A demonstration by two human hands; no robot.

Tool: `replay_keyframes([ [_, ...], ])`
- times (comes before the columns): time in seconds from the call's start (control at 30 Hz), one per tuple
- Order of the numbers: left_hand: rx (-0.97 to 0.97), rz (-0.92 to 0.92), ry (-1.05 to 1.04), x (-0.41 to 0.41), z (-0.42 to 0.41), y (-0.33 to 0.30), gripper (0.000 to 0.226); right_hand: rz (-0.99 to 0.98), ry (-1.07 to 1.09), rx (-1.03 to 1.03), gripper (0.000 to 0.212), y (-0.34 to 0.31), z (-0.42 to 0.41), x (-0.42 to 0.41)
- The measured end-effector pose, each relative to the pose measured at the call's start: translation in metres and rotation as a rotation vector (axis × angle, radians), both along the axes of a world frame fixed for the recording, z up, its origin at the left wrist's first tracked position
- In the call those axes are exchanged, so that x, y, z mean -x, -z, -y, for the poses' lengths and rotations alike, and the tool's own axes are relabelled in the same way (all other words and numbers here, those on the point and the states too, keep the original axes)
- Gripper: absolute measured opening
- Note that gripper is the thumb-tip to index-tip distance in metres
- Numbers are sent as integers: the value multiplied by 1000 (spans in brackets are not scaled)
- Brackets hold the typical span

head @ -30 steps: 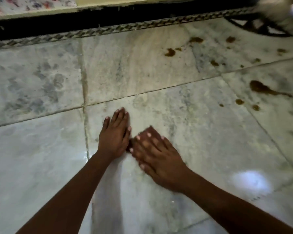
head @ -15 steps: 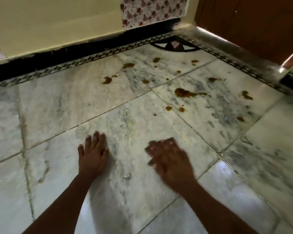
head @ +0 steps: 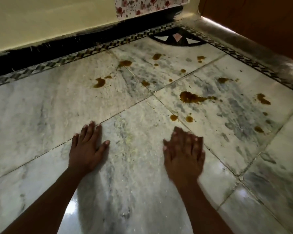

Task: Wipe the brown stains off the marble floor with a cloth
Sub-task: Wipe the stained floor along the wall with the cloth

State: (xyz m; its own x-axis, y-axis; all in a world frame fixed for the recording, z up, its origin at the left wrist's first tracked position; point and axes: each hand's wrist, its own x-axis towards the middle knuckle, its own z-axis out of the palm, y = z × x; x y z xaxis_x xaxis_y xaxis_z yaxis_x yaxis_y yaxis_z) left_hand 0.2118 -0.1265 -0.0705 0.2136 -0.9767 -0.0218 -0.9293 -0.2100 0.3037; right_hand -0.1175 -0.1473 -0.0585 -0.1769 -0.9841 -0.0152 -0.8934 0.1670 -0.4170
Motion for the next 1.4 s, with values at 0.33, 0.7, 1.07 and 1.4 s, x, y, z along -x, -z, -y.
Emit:
replay_keyframes([
  [0.33,70,30,-61,7,0,1,77,-130,-464,98,57,6,-8,-57],
  [0.7,123,76,-102,9,6,0,76,-147,-219,39,66,1,87,-119],
  [1.07,134,12,-145,10,7,0,68,-134,157,-76,75,1,129,-128],
  [1.4,86,14,-311,11,5,-6,64,-304,-551,-1,69,-4,20,-101],
])
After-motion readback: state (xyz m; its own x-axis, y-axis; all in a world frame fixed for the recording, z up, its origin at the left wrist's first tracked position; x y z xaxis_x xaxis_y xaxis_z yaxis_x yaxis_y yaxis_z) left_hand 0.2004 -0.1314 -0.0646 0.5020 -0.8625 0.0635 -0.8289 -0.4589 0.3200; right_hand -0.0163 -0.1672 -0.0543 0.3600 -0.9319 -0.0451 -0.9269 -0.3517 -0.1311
